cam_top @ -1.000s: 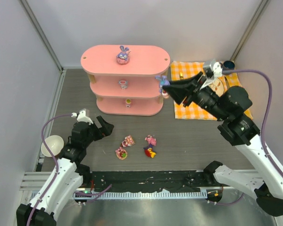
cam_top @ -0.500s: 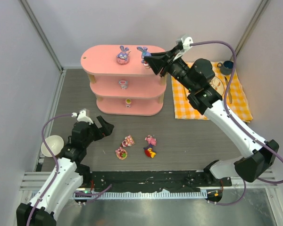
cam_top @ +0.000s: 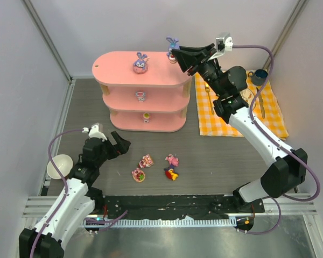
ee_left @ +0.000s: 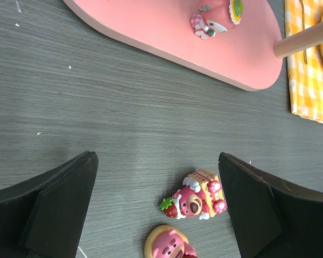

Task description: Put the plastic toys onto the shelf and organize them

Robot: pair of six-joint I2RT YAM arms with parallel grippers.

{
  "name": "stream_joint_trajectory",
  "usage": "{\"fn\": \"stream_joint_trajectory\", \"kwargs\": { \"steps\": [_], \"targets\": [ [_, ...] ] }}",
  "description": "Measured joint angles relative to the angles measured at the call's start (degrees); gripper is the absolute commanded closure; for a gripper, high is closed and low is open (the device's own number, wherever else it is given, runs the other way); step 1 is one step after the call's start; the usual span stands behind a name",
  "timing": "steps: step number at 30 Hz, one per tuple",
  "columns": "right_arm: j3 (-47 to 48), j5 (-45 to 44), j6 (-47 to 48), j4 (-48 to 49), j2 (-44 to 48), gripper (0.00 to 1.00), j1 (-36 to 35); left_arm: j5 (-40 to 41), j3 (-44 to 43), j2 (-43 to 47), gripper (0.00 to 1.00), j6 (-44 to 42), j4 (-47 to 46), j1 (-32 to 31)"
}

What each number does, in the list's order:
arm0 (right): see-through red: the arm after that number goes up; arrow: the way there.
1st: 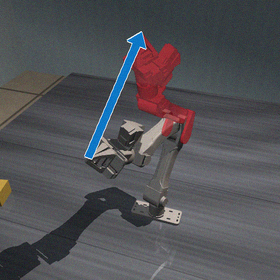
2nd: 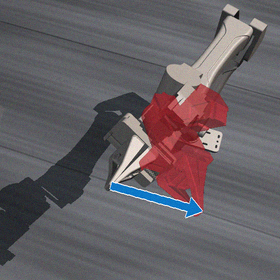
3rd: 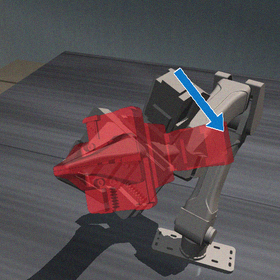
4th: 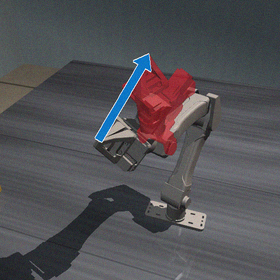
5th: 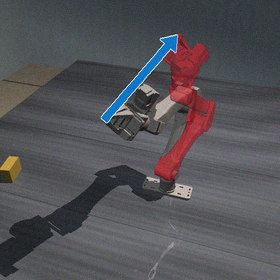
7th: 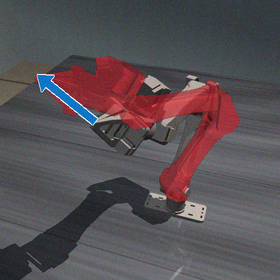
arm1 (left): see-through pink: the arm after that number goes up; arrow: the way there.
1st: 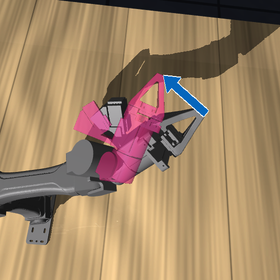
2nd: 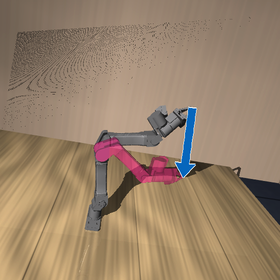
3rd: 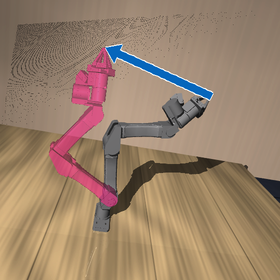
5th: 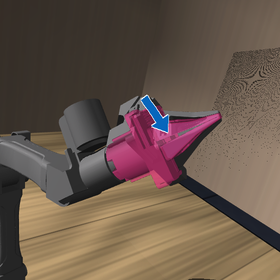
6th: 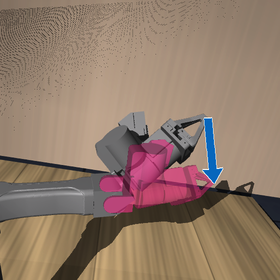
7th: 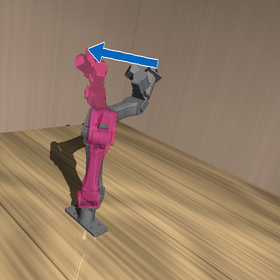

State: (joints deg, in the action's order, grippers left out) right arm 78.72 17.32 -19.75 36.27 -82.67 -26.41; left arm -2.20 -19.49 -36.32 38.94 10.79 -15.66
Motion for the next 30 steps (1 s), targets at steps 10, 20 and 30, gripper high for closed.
{"fn": "stream_joint_trajectory", "kwargs": {
  "steps": [10, 20, 30],
  "targets": [
    [-1.66, 1.53, -3.02, 2.03, -3.58, 0.99, 0.02, 0.0, 0.0, 0.0, 0.0, 0.0, -0.92, 0.0],
    [-4.48, 1.44, -4.63, 5.44, -3.61, 0.99, 0.02, 0.0, 0.0, -0.02, 0.0, 0.0, -1.11, 0.0],
    [-5.99, 1.42, -4.68, 6.01, -4.37, 0.99, 0.02, 0.0, 0.0, -0.04, 0.0, 0.0, -1.14, 0.0]
  ]
}}
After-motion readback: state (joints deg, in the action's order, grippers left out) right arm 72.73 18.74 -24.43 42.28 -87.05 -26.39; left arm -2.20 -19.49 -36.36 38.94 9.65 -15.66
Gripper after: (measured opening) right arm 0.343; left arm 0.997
